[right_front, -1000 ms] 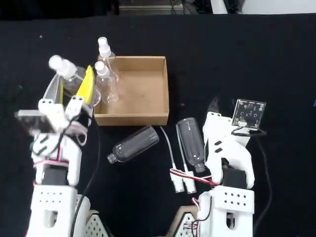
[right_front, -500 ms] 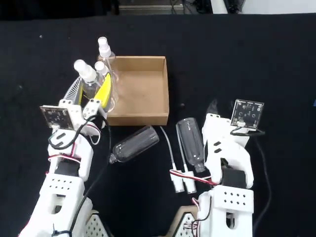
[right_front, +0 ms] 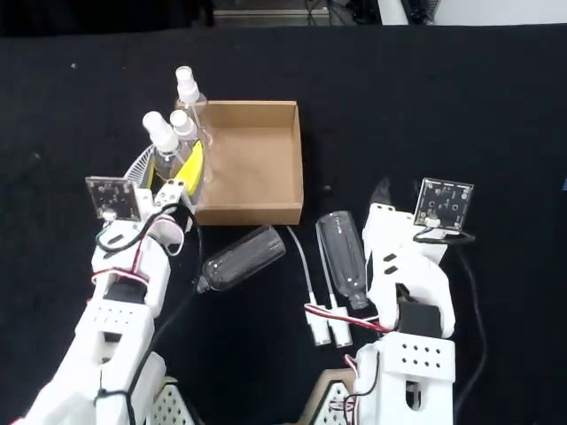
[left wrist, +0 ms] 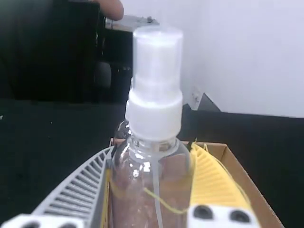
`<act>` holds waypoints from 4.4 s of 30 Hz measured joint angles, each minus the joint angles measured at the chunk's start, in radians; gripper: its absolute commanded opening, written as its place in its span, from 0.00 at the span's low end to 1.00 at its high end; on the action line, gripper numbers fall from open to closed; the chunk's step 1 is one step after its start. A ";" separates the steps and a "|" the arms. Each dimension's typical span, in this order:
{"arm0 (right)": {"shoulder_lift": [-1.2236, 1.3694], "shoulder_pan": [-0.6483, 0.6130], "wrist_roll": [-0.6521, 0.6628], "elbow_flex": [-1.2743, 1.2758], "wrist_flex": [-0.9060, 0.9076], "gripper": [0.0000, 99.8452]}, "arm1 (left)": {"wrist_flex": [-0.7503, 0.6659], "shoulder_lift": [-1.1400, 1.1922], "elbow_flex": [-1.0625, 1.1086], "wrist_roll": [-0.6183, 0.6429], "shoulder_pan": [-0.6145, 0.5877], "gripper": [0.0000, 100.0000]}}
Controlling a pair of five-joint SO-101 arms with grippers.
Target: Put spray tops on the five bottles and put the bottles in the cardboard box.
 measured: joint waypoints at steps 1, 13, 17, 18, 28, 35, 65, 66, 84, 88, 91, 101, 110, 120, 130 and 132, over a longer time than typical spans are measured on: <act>0.000 0.000 0.000 0.000 0.000 0.14 | -0.028 0.025 -0.002 0.000 0.000 0.06; 0.000 0.000 0.000 0.000 0.000 0.14 | -0.192 0.216 -0.032 0.000 0.000 0.06; 0.000 0.000 0.000 0.000 0.000 0.14 | -0.192 0.259 -0.071 0.000 0.000 0.06; 0.000 0.000 0.000 0.000 0.000 0.14 | -0.192 0.267 -0.078 0.000 0.000 0.06; 0.000 0.000 0.000 0.000 0.000 0.14 | -0.192 0.308 -0.126 0.000 0.000 0.06; 0.000 0.000 0.000 0.000 0.000 0.14 | -0.192 0.330 -0.143 0.000 0.000 0.06; 0.000 0.000 0.000 0.000 0.000 0.14 | -0.374 0.503 -0.124 -0.003 0.000 0.06; 0.000 0.000 0.000 0.000 0.000 0.14 | -0.374 0.503 -0.124 -0.003 0.000 0.06; 0.000 0.000 0.000 0.000 0.000 0.14 | -0.376 0.503 -0.075 -0.002 -0.029 0.06; 0.000 0.000 0.000 0.000 0.000 0.14 | -0.376 0.503 -0.075 -0.002 -0.029 0.06; 0.000 0.000 0.000 0.000 0.000 0.14 | -0.376 0.503 -0.075 -0.002 -0.029 0.06; 0.000 0.000 0.000 0.000 0.000 0.14 | -0.376 0.503 -0.075 -0.002 -0.029 0.06; 0.000 0.000 0.000 0.000 0.000 0.14 | -0.376 0.503 -0.068 -0.002 -0.029 0.06; 0.000 0.000 0.000 0.000 0.000 0.14 | -0.379 0.503 -0.021 -0.002 -0.031 0.06; 0.000 0.000 0.000 0.000 0.000 0.14 | -0.379 0.503 -0.021 -0.002 -0.031 0.07; 0.000 0.000 0.000 0.000 0.000 0.14 | -0.379 0.503 -0.021 -0.002 -0.031 0.07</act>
